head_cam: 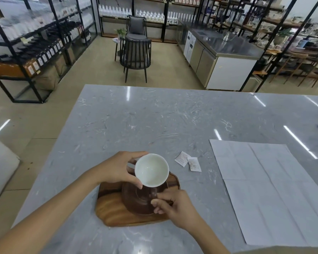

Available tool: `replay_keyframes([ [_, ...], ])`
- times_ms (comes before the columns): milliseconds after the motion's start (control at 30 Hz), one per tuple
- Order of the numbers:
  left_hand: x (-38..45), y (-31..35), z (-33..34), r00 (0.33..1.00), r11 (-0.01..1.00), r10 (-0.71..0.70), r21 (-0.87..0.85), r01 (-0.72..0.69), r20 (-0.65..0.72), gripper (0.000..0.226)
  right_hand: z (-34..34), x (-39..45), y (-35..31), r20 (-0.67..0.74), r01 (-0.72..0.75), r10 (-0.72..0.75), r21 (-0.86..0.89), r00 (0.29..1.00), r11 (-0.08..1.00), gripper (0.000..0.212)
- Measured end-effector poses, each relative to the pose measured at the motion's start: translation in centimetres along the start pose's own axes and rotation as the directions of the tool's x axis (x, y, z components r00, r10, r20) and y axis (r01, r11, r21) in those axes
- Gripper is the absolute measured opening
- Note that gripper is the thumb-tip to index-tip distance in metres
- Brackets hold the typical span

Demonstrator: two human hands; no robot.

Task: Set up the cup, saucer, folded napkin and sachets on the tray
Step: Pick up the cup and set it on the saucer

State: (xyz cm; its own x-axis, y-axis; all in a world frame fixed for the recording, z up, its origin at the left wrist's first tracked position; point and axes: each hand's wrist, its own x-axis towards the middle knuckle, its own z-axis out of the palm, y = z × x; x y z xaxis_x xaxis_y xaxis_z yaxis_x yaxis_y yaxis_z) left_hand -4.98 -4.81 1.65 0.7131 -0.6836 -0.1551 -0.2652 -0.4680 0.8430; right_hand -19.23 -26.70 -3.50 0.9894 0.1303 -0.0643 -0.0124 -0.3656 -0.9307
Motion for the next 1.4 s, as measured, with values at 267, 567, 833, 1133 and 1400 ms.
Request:
replay_keyframes([
  [267, -1.7, -1.7, 2.0, 0.999, 0.994, 0.002, -0.107, 0.002, 0.039, 0.093, 1.5, -2.0, 0.7, 0.016, -0.117, 0.116, 0.175, 0.993, 0.978, 0.019],
  [567, -2.0, -2.3, 2.3, 0.997, 0.996, 0.002, -0.094, 0.005, 0.075, 0.094, 2.3, -2.2, 1.4, 0.019, -0.152, 0.151, 0.162, 0.988, 0.975, 0.008],
  [833, -2.8, -2.8, 3.0, 0.999, 0.996, -0.042, -0.081, 0.044, 0.015, 0.104, 1.9, -2.7, 1.3, 0.024, -0.114, 0.112, 0.13, 0.993, 0.985, 0.01],
  [1133, -5.7, -5.4, 6.5, 0.947, 0.98, -0.138, -0.179, 0.089, -0.288, 0.099, -1.3, -1.3, 1.8, -0.278, -0.001, -0.037, -0.135, 0.96, 0.991, 0.042],
  [1400, -6.0, -5.2, 8.6, 0.923, 0.926, -0.2, -0.372, 0.068, -0.33, 0.107, 0.0, -0.4, 1.2, -0.185, 0.03, -0.048, -0.097, 0.982, 0.995, 0.048],
])
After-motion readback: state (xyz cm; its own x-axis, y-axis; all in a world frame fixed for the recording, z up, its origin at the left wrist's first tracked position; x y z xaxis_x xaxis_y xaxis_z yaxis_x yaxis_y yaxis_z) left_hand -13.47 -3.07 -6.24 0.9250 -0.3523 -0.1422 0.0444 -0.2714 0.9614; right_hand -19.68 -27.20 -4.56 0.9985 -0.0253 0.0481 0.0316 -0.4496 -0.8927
